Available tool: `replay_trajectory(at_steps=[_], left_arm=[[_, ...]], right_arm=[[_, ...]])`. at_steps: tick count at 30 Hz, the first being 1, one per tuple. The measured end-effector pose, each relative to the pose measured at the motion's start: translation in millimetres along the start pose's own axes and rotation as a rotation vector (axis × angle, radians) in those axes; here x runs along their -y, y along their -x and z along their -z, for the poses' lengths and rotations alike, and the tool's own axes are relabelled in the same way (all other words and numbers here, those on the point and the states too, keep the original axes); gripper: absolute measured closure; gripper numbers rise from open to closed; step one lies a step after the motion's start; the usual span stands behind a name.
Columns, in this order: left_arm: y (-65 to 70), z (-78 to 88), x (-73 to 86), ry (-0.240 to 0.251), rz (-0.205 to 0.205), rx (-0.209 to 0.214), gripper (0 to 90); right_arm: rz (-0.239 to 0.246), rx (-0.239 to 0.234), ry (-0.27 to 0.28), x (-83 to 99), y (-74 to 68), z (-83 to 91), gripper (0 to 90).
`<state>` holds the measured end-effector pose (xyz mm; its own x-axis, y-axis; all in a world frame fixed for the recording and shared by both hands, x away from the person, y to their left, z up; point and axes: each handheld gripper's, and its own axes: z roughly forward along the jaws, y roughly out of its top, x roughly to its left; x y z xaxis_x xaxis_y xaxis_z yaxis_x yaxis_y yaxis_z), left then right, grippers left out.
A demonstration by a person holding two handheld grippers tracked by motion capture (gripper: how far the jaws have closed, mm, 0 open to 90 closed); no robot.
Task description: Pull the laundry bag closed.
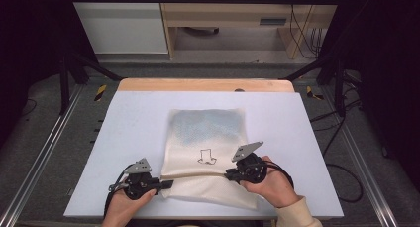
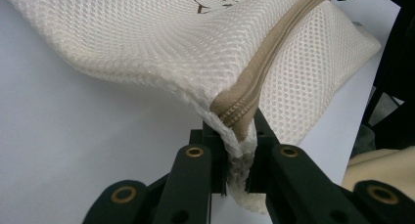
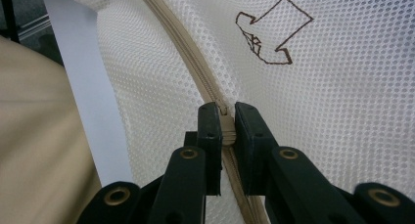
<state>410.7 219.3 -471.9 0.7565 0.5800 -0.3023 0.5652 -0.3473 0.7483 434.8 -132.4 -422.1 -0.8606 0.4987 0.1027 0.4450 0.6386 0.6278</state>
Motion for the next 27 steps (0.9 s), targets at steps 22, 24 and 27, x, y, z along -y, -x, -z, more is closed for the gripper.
replay_trajectory(at_steps=[22, 24, 27], left_arm=[[0.0, 0.1, 0.0, -0.003, -0.002, -0.002, 82.7], [0.1, 0.1, 0.0, -0.003, -0.003, -0.002, 82.7], [0.4, 0.3, -0.1, -0.003, -0.005, -0.002, 82.7]], right_arm=[[-0.007, -0.006, 0.001, 3.8, 0.5, -1.1, 82.1], [-0.006, -0.006, 0.002, 3.9, 0.5, -0.8, 82.1], [-0.005, -0.006, -0.003, 3.9, 0.3, -0.2, 82.1]])
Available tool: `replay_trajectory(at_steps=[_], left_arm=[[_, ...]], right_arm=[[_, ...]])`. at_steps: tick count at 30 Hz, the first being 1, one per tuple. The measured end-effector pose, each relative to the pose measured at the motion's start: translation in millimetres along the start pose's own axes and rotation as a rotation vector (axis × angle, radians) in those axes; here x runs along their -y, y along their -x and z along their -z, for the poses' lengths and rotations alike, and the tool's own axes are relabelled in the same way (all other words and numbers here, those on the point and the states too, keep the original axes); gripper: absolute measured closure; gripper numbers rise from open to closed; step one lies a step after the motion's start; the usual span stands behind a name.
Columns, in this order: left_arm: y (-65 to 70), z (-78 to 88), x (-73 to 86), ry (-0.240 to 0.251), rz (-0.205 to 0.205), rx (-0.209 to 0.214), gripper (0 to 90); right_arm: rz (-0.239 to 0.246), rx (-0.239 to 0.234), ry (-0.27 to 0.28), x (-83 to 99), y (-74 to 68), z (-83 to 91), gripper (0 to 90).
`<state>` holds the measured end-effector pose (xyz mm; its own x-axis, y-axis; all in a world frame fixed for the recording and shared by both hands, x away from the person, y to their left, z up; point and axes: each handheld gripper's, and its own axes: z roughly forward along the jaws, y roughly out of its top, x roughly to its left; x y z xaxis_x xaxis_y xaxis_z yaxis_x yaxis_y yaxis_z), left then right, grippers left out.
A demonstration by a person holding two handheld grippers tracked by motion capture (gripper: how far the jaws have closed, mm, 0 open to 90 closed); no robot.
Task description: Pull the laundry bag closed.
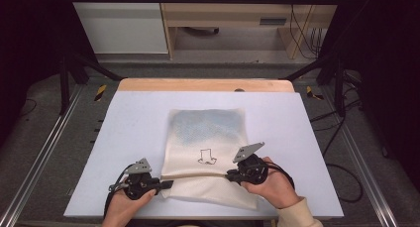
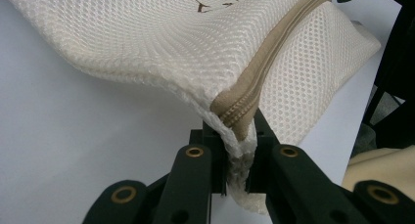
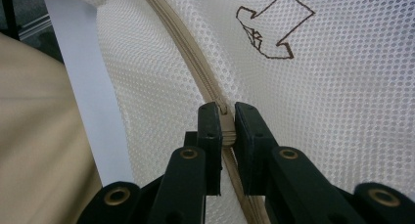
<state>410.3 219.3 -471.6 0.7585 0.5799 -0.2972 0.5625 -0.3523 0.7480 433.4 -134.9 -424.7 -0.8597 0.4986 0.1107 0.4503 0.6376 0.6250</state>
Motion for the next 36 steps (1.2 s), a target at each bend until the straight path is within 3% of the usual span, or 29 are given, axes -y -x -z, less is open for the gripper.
replay_trajectory(at_steps=[18, 36], left_arm=[[-0.1, 0.1, -0.1, 0.0, -0.001, 0.001, 82.7], [-0.1, 0.1, -0.1, -0.001, -0.002, -0.002, 82.7]], right_arm=[[0.007, 0.001, 0.001, 0.4, -0.5, 0.2, 82.1], [-0.01, 0.013, 0.003, 12.2, 1.7, 7.0, 82.1]])
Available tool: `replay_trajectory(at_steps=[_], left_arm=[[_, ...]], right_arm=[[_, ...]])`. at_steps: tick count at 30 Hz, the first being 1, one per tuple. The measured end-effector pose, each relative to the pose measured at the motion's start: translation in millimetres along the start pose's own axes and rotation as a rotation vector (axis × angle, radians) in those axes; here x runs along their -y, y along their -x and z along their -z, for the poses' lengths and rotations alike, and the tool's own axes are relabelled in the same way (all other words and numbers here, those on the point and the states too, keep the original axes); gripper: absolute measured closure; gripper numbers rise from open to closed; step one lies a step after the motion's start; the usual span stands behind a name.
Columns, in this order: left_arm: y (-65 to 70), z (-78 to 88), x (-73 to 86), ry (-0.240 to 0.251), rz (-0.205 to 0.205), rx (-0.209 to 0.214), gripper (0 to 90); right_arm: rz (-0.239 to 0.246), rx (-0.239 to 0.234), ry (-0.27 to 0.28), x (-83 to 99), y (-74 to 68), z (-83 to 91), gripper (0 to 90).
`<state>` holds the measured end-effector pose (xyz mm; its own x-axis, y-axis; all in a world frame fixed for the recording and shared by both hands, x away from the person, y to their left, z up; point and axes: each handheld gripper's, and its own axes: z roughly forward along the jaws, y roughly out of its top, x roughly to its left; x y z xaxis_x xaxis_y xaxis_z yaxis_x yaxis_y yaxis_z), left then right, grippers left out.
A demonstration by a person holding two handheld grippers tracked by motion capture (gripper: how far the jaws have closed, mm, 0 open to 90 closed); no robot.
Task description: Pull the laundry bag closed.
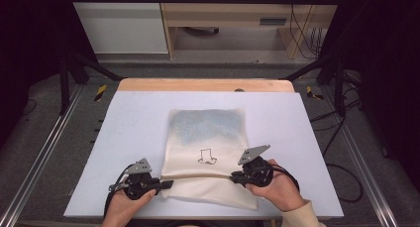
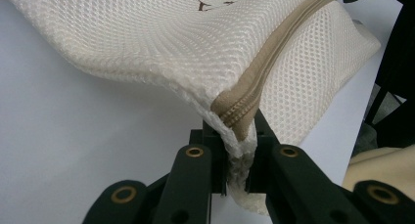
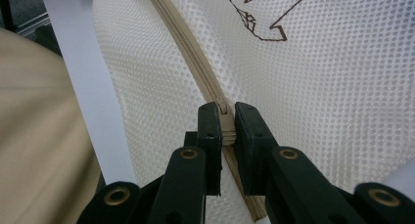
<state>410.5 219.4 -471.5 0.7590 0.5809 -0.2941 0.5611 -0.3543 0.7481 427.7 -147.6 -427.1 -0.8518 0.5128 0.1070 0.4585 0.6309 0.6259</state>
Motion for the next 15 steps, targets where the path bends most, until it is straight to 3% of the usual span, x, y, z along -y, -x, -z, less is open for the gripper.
replay_trajectory(at_steps=[15], left_arm=[[0.3, 0.3, -0.4, 0.002, -0.003, 0.003, 82.7]], right_arm=[[-0.019, 0.007, 0.012, 10.5, 3.5, 7.1, 82.0]])
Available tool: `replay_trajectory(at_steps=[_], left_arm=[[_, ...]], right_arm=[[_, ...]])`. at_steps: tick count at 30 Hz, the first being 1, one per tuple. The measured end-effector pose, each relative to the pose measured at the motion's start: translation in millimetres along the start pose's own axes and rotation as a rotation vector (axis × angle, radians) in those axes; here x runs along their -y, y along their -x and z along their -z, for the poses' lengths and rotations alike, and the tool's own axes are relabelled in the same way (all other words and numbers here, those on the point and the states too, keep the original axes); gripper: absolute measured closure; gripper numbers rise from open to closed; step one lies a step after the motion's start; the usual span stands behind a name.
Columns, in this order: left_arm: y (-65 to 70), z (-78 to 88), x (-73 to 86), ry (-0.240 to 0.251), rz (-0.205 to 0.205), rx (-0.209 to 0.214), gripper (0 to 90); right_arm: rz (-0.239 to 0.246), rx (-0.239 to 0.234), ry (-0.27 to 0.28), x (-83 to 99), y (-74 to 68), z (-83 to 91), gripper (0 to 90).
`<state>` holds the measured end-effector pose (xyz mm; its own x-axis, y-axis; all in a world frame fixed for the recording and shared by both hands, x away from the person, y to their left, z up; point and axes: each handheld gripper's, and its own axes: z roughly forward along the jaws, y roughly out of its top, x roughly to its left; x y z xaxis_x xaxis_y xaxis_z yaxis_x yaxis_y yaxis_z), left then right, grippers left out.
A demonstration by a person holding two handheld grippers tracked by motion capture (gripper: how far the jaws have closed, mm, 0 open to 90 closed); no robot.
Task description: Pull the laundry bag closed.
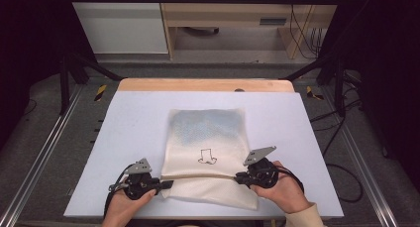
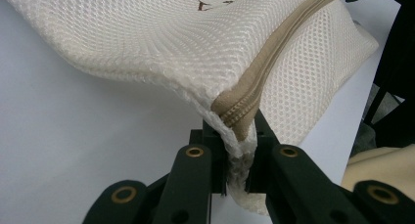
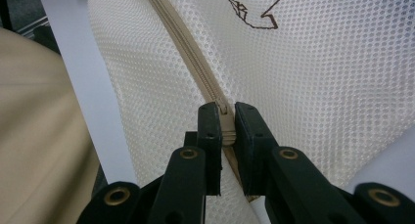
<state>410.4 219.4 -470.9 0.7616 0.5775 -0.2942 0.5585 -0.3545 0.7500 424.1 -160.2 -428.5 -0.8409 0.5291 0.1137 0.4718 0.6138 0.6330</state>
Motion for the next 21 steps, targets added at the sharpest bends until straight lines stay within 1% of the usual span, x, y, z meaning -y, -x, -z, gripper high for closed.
replay_trajectory(at_steps=[21], left_arm=[[-0.3, 1.0, -0.4, 0.006, -0.001, -0.004, 82.7]], right_arm=[[-0.021, 0.01, 0.006, 8.1, 4.2, 4.6, 82.1]])
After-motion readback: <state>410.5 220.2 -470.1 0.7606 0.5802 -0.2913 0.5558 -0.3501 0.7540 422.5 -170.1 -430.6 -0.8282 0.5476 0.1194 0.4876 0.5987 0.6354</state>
